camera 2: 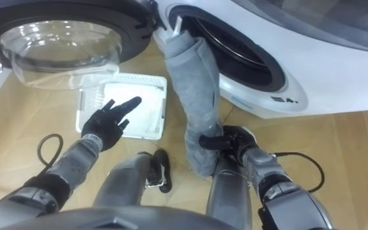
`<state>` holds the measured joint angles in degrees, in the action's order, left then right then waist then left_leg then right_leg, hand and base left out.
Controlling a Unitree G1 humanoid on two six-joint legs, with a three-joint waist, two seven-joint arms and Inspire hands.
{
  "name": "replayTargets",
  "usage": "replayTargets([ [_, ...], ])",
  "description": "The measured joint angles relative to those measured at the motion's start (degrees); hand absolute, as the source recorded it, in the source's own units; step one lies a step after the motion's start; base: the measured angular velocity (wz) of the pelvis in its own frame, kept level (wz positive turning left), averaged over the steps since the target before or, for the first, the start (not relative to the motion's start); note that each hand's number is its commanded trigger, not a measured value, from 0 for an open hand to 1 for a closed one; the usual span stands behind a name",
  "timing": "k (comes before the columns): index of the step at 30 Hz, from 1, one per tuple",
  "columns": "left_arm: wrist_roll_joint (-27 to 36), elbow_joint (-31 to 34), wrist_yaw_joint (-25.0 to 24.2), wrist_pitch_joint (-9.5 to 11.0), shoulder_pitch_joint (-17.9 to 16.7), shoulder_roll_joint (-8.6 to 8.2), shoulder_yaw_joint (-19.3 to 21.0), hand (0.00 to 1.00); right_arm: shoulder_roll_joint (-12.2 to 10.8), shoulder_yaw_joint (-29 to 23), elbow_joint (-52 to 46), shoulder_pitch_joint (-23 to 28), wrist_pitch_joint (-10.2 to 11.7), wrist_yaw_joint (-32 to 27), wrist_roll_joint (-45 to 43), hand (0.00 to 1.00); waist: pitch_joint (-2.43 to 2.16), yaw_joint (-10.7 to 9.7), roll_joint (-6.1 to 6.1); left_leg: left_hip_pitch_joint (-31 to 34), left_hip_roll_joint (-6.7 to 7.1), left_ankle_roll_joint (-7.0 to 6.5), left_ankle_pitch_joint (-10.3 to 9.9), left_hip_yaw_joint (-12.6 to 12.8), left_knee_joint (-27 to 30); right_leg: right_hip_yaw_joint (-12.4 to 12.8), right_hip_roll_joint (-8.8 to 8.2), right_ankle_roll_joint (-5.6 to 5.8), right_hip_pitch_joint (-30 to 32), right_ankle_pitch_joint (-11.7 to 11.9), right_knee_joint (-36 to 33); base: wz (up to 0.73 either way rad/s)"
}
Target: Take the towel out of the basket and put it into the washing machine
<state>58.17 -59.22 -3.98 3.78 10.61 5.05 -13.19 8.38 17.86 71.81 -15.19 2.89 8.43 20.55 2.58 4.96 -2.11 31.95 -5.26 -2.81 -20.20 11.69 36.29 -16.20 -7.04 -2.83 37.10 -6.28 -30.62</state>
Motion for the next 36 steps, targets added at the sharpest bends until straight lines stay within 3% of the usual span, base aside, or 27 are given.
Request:
replayTargets([
  [9, -2.9, -0.4, 1.3, -1.0, -0.5, 0.24, 0.1, 0.00, 0.8, -1.3, 3.7, -2.8, -2.5, 1.8, 2.2, 1.00, 0.02, 0.9, -0.18, 1.3, 0.37, -0.17, 0.1, -1.3, 0.4, -1.5, -0.71, 0.20, 0.2, -0.5, -0.3, 0.09],
  [12, -2.9, -1.0, 1.3, -1.1, 0.1, 0.24, 0.7, 0.00, 1.3, -2.6, 3.8, -3.1, -3.5, 1.7, 4.0, 1.00, 0.07, 1.1, -0.03, 1.6, 1.05, -0.29, 0.2, -1.6, 0.4, -1.5, -1.51, 0.40, 1.0, -1.1, -1.5, 0.09],
  [17, -2.7, -0.5, 3.5, -1.8, 0.3, 0.28, 1.4, 0.00, 2.1, -6.1, 4.4, -4.7, -5.5, 0.0, 11.8, 1.00, 0.18, 1.2, 0.17, 2.5, 1.59, -0.45, 0.3, -1.7, 0.5, -1.4, -2.02, 0.51, 2.1, -1.3, -2.4, 0.04],
  [21, -3.4, -0.2, 4.8, -2.2, 0.4, 0.20, 2.1, 0.00, 4.0, -11.2, 4.3, -5.9, -6.4, -1.0, 20.6, 1.00, 0.52, 0.3, 1.07, 2.5, 2.70, -0.62, 0.3, -1.7, 0.8, -0.9, -3.59, 0.78, 2.9, -2.7, -4.9, 0.10],
  [26, -4.9, 0.5, 5.9, -2.5, 0.8, 0.94, 4.1, 0.00, 7.7, -15.7, 5.3, -9.3, -7.9, -2.0, 27.9, 1.00, 0.77, 0.0, 2.46, 3.5, 2.89, -0.75, 0.4, -2.0, 1.6, -1.0, -3.81, 0.77, 3.7, -2.8, -5.4, 0.02],
  [29, -6.1, 1.4, 6.1, -2.9, 0.8, 3.01, 4.1, 0.00, 10.6, -15.9, 5.5, -11.3, -9.7, -2.0, 29.1, 1.00, 0.74, 0.3, 4.13, 4.3, 2.72, -0.75, 0.4, -2.0, 3.1, -0.3, -3.41, 0.68, 4.3, -2.8, -6.1, 0.00],
  [31, -6.2, 2.9, 6.0, -3.3, 0.3, 4.60, 4.2, 0.00, 11.5, -15.9, 6.1, -12.7, -12.6, -1.9, 30.4, 1.00, 0.74, 0.4, 5.53, 4.3, 2.68, -0.74, 0.4, -2.1, 3.4, -0.2, -3.47, 0.67, 4.3, -2.8, -6.5, 0.02],
  [36, -6.5, 4.1, 5.9, -3.7, -0.6, 5.15, 5.9, 0.00, 12.2, -16.0, 6.1, -14.4, -16.0, -2.1, 35.1, 1.00, 0.62, 0.5, 6.54, 4.2, 2.90, -1.08, 0.4, -1.9, 3.6, 0.7, -3.78, 0.80, 4.4, -2.6, -7.0, 0.02],
])
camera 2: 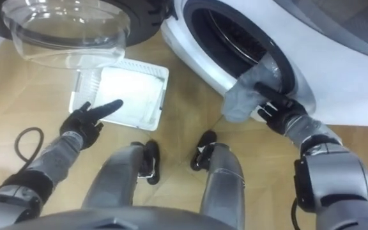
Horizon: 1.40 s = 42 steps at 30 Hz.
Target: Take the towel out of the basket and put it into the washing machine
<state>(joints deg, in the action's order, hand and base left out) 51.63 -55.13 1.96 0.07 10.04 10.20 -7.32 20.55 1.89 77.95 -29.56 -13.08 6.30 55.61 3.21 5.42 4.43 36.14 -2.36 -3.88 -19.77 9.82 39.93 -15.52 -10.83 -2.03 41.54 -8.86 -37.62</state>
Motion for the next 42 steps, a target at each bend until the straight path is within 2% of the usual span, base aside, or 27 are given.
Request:
replayTargets([
  [3, 0.0, 0.3, 0.1, 0.0, -1.4, 0.05, 2.0, 0.00, 0.2, -0.9, -0.1, -1.4, -2.7, 0.0, 2.1, 1.00, -0.06, -0.2, 0.84, -0.3, -0.02, -0.15, 0.1, 0.9, -0.1, 0.9, -0.05, 0.05, 0.4, 0.2, -0.2, -0.10],
  [5, -0.1, 1.5, 0.4, -0.1, -2.6, 0.09, 2.1, 0.00, 0.3, -0.9, -0.1, -2.1, -4.0, -0.5, 5.9, 0.75, 0.01, -0.2, 1.17, -0.2, 0.00, -0.26, 0.2, 1.2, -0.1, 1.2, -0.04, 0.10, 0.6, 0.3, -0.3, -0.05],
  [6, 0.0, 2.1, 0.4, -0.2, -3.1, 0.06, 2.0, 0.00, 0.3, -0.9, -0.1, -2.2, -4.5, -0.9, 8.8, 0.56, 0.00, -0.3, 1.35, -0.1, 0.01, -0.35, 0.2, 1.2, -0.1, 1.2, -0.05, 0.12, 0.6, 0.4, -0.3, 0.00],
  [7, 0.0, 2.6, 0.3, -0.2, -3.5, 0.06, 2.1, 0.00, 0.3, -1.0, -0.2, -2.4, -5.1, -1.5, 11.3, 0.00, 0.01, -0.4, 1.55, -0.1, 0.02, -0.37, 0.2, 1.2, 0.0, 1.2, -0.04, 0.13, 0.6, 0.4, -0.3, 0.00],
  [10, -0.1, 3.7, 0.9, -0.1, -4.1, 0.06, 2.7, 0.00, 0.4, -1.8, -1.7, -4.1, -7.4, -4.7, 15.2, 0.00, 0.00, -1.0, 1.88, 0.9, 0.05, -0.58, 0.2, 1.4, 0.6, 1.5, -0.16, 0.24, 1.6, 0.7, -0.7, -0.02],
  [14, -0.1, 7.1, 2.7, -0.1, -5.0, -0.16, 3.0, 0.00, 0.4, -2.3, -5.9, -4.2, -8.9, -9.6, 21.1, 0.00, -0.02, -2.2, 2.00, 2.2, 0.11, -1.25, -0.2, 2.1, 2.0, 1.8, -0.90, 0.27, 3.2, 0.6, -2.2, -0.02],
  [17, -1.1, 9.6, 4.0, 0.0, -5.3, -1.69, 5.2, 0.00, 0.4, -5.4, -8.8, -4.3, -10.1, -13.6, 24.1, 0.00, -0.04, -3.2, 1.80, 3.5, 0.46, -1.68, -0.5, 2.2, 3.7, 2.3, -1.49, 0.56, 4.5, 0.4, -3.9, 0.07],
  [18, -1.8, 10.1, 4.2, 0.0, -5.2, -2.19, 5.7, 0.00, 0.4, -6.7, -8.9, -5.0, -10.3, -15.0, 25.5, 0.00, -0.01, -3.9, 1.74, 3.9, 1.07, -1.97, -0.4, 2.2, 4.1, 2.5, -2.29, 0.89, 5.1, 0.0, -5.0, 0.20],
  [21, -2.8, 12.1, 5.5, -0.1, -5.5, -3.38, 6.1, 0.00, 0.4, -8.7, -8.9, -6.7, -10.3, -18.1, 25.8, 0.00, -0.09, -4.4, 1.08, 4.8, 1.45, -2.61, -0.7, 2.6, 5.7, 3.1, -2.94, 1.95, 6.2, -0.8, -6.4, 0.09],
  [24, -4.7, 13.6, 6.7, -0.2, -6.1, -4.35, 6.0, 0.00, 0.4, -10.2, -8.9, -7.4, -9.7, -19.0, 25.9, 0.00, -0.07, -4.3, 0.75, 5.3, 1.89, -3.19, -0.5, 2.9, 6.0, 4.1, -3.03, 2.31, 6.8, -0.6, -7.1, 0.02],
  [27, -4.7, 13.7, 8.1, -0.6, -6.1, -4.41, 5.8, 0.00, 0.4, -10.2, -8.9, -7.4, -8.5, -19.0, 27.1, 0.00, -0.09, -3.7, 0.47, 5.3, 1.91, -3.39, -0.4, 3.4, 6.1, 4.5, -3.06, 2.52, 7.2, -0.4, -7.2, -0.03],
  [34, -4.7, 14.1, 9.1, -1.0, -5.5, -4.58, 4.8, 0.00, 0.4, -10.2, -8.9, -7.4, -7.6, -18.9, 27.9, 0.00, -0.29, -3.5, -0.57, 5.3, 1.86, -3.40, -0.4, 3.6, 6.1, 4.7, -3.06, 2.48, 7.4, -0.4, -7.3, 0.00],
  [42, -4.7, 14.1, 9.1, -1.0, -4.6, -4.51, 4.8, 0.00, 0.4, -10.2, -8.9, -7.4, -7.5, -18.7, 28.0, 0.00, -0.41, -3.3, -0.80, 5.1, 1.87, -3.43, -0.3, 4.0, 5.8, 4.9, -3.10, 2.12, 7.5, -0.1, -7.2, -0.01],
])
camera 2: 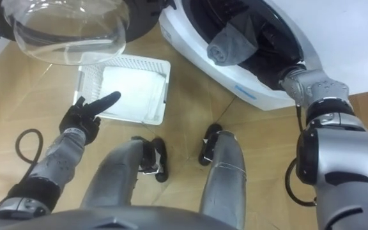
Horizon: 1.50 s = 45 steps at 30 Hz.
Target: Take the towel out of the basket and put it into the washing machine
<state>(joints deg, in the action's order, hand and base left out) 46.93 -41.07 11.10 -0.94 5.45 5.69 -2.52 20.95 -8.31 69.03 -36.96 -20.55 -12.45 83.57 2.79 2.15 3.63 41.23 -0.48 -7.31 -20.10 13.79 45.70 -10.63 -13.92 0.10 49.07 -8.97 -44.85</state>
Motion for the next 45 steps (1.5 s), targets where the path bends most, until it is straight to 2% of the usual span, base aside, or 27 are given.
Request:
replayTargets([
  [5, 0.0, 0.0, 0.0, -0.1, 0.1, -0.46, 0.0, 0.00, 0.0, 0.0, 0.0, 0.2, 0.3, 0.0, 0.0, 0.00, 0.03, 0.5, -0.54, -1.3, 0.00, -0.01, 0.0, 0.4, -0.5, 0.3, 0.04, -0.08, -0.9, 0.0, 0.2, -0.03],
  [11, -0.9, -2.0, -2.2, -0.6, 0.5, -0.43, -0.1, 0.00, 0.0, 0.1, 0.0, 2.6, 2.3, 1.4, -0.2, 0.00, 0.01, 2.2, -1.49, -3.8, -0.03, 0.41, 0.3, 0.4, -2.4, -0.6, 0.08, -0.06, -3.4, 0.0, 2.1, -0.01],
  [14, -3.7, -3.6, -3.3, -0.7, 0.0, -0.32, 0.1, 0.00, 0.0, 0.0, 0.0, 5.3, 3.6, 3.7, -0.5, 0.00, 0.02, 3.1, -1.66, -5.6, -0.01, 0.75, 0.9, -0.6, -4.4, -1.9, 0.43, -0.14, -5.9, 0.3, 4.4, 0.10],
  [17, -5.5, -5.9, -5.0, -0.7, 0.0, 0.66, 0.1, 0.00, -0.3, 0.1, 0.1, 8.6, 5.3, 8.6, -1.1, 0.00, -0.06, 3.5, -1.92, -6.3, -0.17, 1.07, 1.5, -2.0, -6.3, -2.7, 1.59, -0.15, -7.8, 1.2, 7.4, 0.12],
  [20, -7.2, -9.1, -5.8, -0.6, -0.7, 1.70, 0.1, 0.00, -1.8, 0.1, 0.1, 13.2, 7.6, 13.5, -3.9, 0.00, -0.13, 3.6, -2.27, -9.4, -0.66, 1.23, 1.6, -2.4, -9.1, -3.8, 2.72, -0.03, -11.7, 1.9, 10.8, 0.01],
  [23, -8.4, -13.3, -6.8, -0.5, -1.5, 2.41, 0.1, 0.00, -3.1, 1.0, -0.1, 18.4, 11.0, 15.7, -10.2, 0.00, -0.43, 3.8, -2.66, -12.6, -0.96, 1.46, 1.6, -2.5, -11.6, -3.9, 3.78, 0.45, -15.2, 2.2, 13.7, -0.04],
  [25, -9.3, -15.8, -7.5, -0.3, -2.3, 2.76, 0.1, 0.00, -3.9, 2.0, 0.8, 22.7, 14.3, 16.4, -19.6, 0.00, -0.91, 3.8, -3.43, -15.8, -1.10, 1.58, 1.6, -2.8, -13.8, -3.9, 4.61, 1.00, -18.6, 2.5, 16.2, -0.02],
  [26, -9.3, -16.3, -7.5, -0.3, -2.6, 2.95, 0.0, 0.00, -3.9, 2.8, 1.2, 23.7, 15.1, 16.4, -22.7, 0.00, -0.98, 3.6, -3.52, -16.7, -1.12, 1.69, 1.6, -2.8, -14.6, -3.7, 4.85, 1.17, -19.4, 2.6, 16.9, -0.05],
  [28, -11.7, -17.1, -7.5, 0.2, -4.6, 3.71, -0.2, 0.00, -3.9, 6.1, 2.8, 26.7, 17.0, 15.9, -35.3, 0.00, -1.09, 3.1, -3.55, -19.5, -1.14, 2.12, 1.8, -2.7, -17.3, -3.9, 5.42, 1.32, -21.9, 2.7, 18.9, -0.06],
  [31, -17.0, -19.9, -7.6, 0.3, -5.2, 4.12, -0.1, 0.00, -4.3, 8.8, 4.8, 30.0, 18.0, 14.9, -47.3, 0.00, -1.48, 2.6, -4.08, -21.6, -1.60, 2.70, 2.0, -2.7, -19.5, -4.1, 6.51, 1.23, -24.1, 3.0, 21.6, -0.05],
  [35, -18.8, -23.7, -7.6, 0.6, -6.6, 4.17, -0.4, 0.00, -5.9, 11.0, 4.8, 33.7, 18.1, 12.7, -55.3, 0.00, -1.94, 2.5, -4.64, -25.4, -2.18, 3.70, 2.5, -2.6, -22.7, -3.9, 8.04, 0.93, -27.6, 3.5, 24.6, -0.12],
  [39, -20.2, -26.5, -7.6, 0.8, -9.8, 4.20, -0.4, 0.00, -7.0, 11.5, 6.4, 35.5, 19.0, 12.7, -62.0, 0.00, -2.55, 1.2, -5.66, -30.9, -2.52, 4.67, 3.1, -2.6, -27.3, -4.5, 9.26, 0.92, -33.0, 3.5, 28.1, 0.00],
  [42, -22.2, -28.1, -7.6, 0.8, -11.2, 4.19, 0.2, 0.00, -7.6, 11.5, 6.7, 36.5, 19.7, 13.1, -64.1, 0.00, -2.60, 1.1, -5.77, -34.1, -2.77, 5.34, 3.5, -2.6, -29.6, -4.5, 10.04, 0.85, -35.5, 3.4, 29.2, -0.01],
  [45, -26.6, -28.2, -7.6, 0.8, -12.3, 4.14, 1.8, 0.00, -7.9, 11.5, 6.4, 37.3, 20.1, 14.2, -64.4, 0.00, -2.35, 1.1, -5.32, -36.9, -2.89, 5.84, 3.8, -2.6, -31.3, -4.9, 10.65, 0.67, -38.0, 3.2, 30.3, 0.03],
])
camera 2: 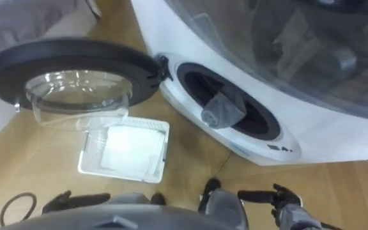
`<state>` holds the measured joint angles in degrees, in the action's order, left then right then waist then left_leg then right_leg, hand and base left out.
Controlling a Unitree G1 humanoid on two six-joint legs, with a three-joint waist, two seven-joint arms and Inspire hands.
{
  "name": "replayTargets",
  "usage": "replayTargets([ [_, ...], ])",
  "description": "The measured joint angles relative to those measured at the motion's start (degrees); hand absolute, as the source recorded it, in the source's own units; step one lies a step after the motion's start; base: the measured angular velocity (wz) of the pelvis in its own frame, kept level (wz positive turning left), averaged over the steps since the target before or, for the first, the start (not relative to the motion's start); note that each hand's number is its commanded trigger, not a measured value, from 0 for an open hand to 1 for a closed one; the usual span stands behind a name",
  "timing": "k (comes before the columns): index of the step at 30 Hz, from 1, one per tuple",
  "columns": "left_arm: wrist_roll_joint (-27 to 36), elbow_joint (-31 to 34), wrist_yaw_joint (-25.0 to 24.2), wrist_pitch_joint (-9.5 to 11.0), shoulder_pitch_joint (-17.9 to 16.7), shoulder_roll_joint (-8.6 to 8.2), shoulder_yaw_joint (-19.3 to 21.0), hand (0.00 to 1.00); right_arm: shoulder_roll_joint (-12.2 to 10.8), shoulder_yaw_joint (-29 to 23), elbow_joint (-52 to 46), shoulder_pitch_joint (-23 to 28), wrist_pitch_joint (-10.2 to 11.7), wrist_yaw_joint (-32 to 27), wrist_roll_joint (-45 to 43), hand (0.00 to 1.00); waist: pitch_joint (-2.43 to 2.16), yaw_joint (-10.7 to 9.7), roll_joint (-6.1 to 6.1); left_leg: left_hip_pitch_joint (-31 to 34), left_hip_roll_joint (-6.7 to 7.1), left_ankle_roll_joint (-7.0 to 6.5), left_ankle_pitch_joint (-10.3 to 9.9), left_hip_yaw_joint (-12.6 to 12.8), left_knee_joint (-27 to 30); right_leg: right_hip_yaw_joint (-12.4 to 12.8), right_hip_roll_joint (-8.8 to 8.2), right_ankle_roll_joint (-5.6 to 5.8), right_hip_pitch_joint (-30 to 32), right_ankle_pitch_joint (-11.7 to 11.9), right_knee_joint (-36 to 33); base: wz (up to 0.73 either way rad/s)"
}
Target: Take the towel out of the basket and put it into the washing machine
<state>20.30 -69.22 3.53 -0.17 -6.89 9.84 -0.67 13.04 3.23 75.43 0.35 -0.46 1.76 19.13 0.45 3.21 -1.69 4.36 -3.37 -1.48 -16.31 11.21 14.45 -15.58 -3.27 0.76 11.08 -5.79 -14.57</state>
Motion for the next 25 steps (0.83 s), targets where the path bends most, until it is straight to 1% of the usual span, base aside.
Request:
replayTargets([
  [3, -2.1, -0.2, 0.0, 0.0, -0.4, -0.32, 0.6, 0.00, -0.2, -0.1, 0.1, 0.4, 0.4, 0.8, -1.0, 0.00, 0.18, 0.0, 0.35, -1.6, -0.14, 0.27, 0.2, -0.1, -1.1, -0.1, 0.46, -0.03, -1.6, -0.1, 1.2, 0.03],
  [4, -2.5, -0.2, 0.0, -0.1, -0.5, -0.34, 0.6, 0.00, -0.4, -0.1, 0.1, 0.9, 0.4, 1.0, -1.7, 0.00, 0.39, -0.1, 0.43, -2.4, -0.23, 0.32, 0.2, -0.2, -1.2, -0.1, 0.61, -0.01, -2.6, -0.1, 1.6, 0.06],
  [6, -2.6, -0.3, 0.0, -0.2, -0.7, -0.39, 0.9, 0.00, -0.7, -0.2, 0.1, 1.6, 0.4, 1.3, -1.7, 0.00, 0.50, 0.0, 0.62, -3.7, -0.23, 0.36, 0.2, -0.2, -1.6, 0.0, 0.72, 0.19, -4.0, -0.4, 2.0, 0.06],
  [7, -2.6, -0.4, 0.0, -0.4, -1.0, -0.43, 1.6, 0.00, -0.9, -0.4, 0.0, 1.8, 0.4, 1.9, -1.7, 0.00, 0.44, 0.0, 0.78, -4.5, -0.15, 0.37, 0.2, -0.2, -1.8, 0.0, 0.69, 0.29, -4.7, -0.7, 2.0, 0.00],
  [8, -2.6, -0.4, 0.0, -0.6, -1.1, -0.43, 1.9, 0.00, -1.0, -0.6, 0.0, 1.9, 0.4, 2.2, -1.7, 0.00, 0.49, 0.0, 0.85, -4.8, -0.15, 0.37, 0.2, -0.2, -1.9, 0.0, 0.69, 0.30, -5.0, -0.8, 2.0, 0.00],
  [10, -2.5, -0.4, 0.0, -1.2, -1.6, -0.44, 2.8, 0.00, -1.4, -0.7, 0.2, 2.3, 0.3, 2.7, -1.7, 0.00, 0.36, -0.1, 1.03, -6.3, -0.12, 0.37, 0.2, -0.2, -2.4, -0.1, 0.70, 0.45, -6.3, -1.0, 2.0, 0.00],
  [14, -2.5, -0.4, 0.0, -1.6, -2.9, -0.80, 3.8, 0.00, -1.9, -1.7, 0.1, 3.1, 0.1, 3.3, -1.5, 0.00, 0.34, -0.2, 1.18, -8.0, -0.02, 0.38, 0.2, -0.4, -2.9, -0.3, 0.63, 0.62, -7.9, -1.3, 2.1, 0.03],
  [16, -2.4, -0.5, 0.0, -2.4, -3.2, -1.30, 5.5, 0.00, -2.1, -2.8, 0.3, 3.5, -0.3, 3.4, -1.4, 0.00, 0.27, -0.3, 1.26, -8.9, 0.06, 0.39, 0.2, -0.6, -3.4, -0.3, 0.56, 0.75, -8.8, -1.5, 2.2, 0.07],
  [18, -2.4, -0.4, 0.0, -2.6, -3.4, -1.64, 7.1, 0.00, -2.3, -3.5, 0.4, 3.7, -0.5, 3.6, -1.5, 0.00, 0.13, -0.3, 1.39, -9.3, 0.07, 0.39, 0.2, -0.9, -3.8, -0.3, 0.66, 0.75, -9.5, -1.5, 3.0, 0.08],
  [20, -2.4, -0.1, 0.1, -3.4, -3.9, -1.68, 8.0, 0.00, -2.4, -4.2, 0.4, 4.0, -0.9, 4.4, -1.6, 0.00, 0.15, -0.3, 1.42, -9.9, 0.07, 0.45, 0.1, -1.0, -4.1, -0.3, 0.79, 0.75, -10.1, -1.5, 3.1, 0.03],
  [21, -2.5, 0.0, 0.1, -3.8, -4.3, -1.70, 8.6, 0.00, -2.5, -4.5, 0.4, 4.2, -1.1, 4.7, -1.5, 0.00, 0.05, -0.3, 1.95, -10.1, 0.01, 0.55, 0.1, -1.0, -4.2, -0.3, 0.91, 0.73, -10.4, -1.6, 3.2, 0.00],
  [22, -2.5, 0.2, 0.1, -4.2, -4.6, -1.68, 9.1, 0.00, -2.6, -4.5, 0.4, 4.3, -1.7, 4.7, -1.3, 0.00, -0.22, -0.2, 2.14, -10.2, -0.05, 0.58, 0.1, -1.0, -4.2, -0.1, 1.06, 0.72, -10.6, -1.6, 3.6, 0.00],
  [23, -2.5, 0.3, 0.1, -4.5, -4.7, -1.67, 9.2, 0.00, -2.7, -4.5, 0.4, 4.4, -2.0, 4.7, -1.0, 0.00, -0.27, -0.3, 2.06, -10.3, -0.06, 0.61, 0.1, -1.1, -4.2, 0.0, 1.15, 0.69, -10.8, -1.5, 3.9, 0.00],
  [24, -2.5, 0.4, 0.1, -4.8, -4.9, -1.67, 9.5, 0.00, -2.9, -4.5, 0.6, 4.4, -2.2, 4.7, 0.0, 0.00, -0.12, -0.3, 2.39, -10.8, -0.11, 0.68, 0.1, -1.1, -4.1, 0.4, 1.33, 0.68, -11.3, -1.5, 4.0, 0.00],
  [25, -2.5, 0.3, 0.1, -4.9, -5.2, -1.70, 9.6, 0.00, -3.2, -4.5, 0.7, 4.5, -2.2, 4.8, 1.0, 0.00, -0.14, -0.3, 2.39, -11.2, -0.17, 0.71, 0.1, -1.2, -4.2, 0.7, 1.41, 0.67, -11.7, -1.5, 4.0, 0.00],
])
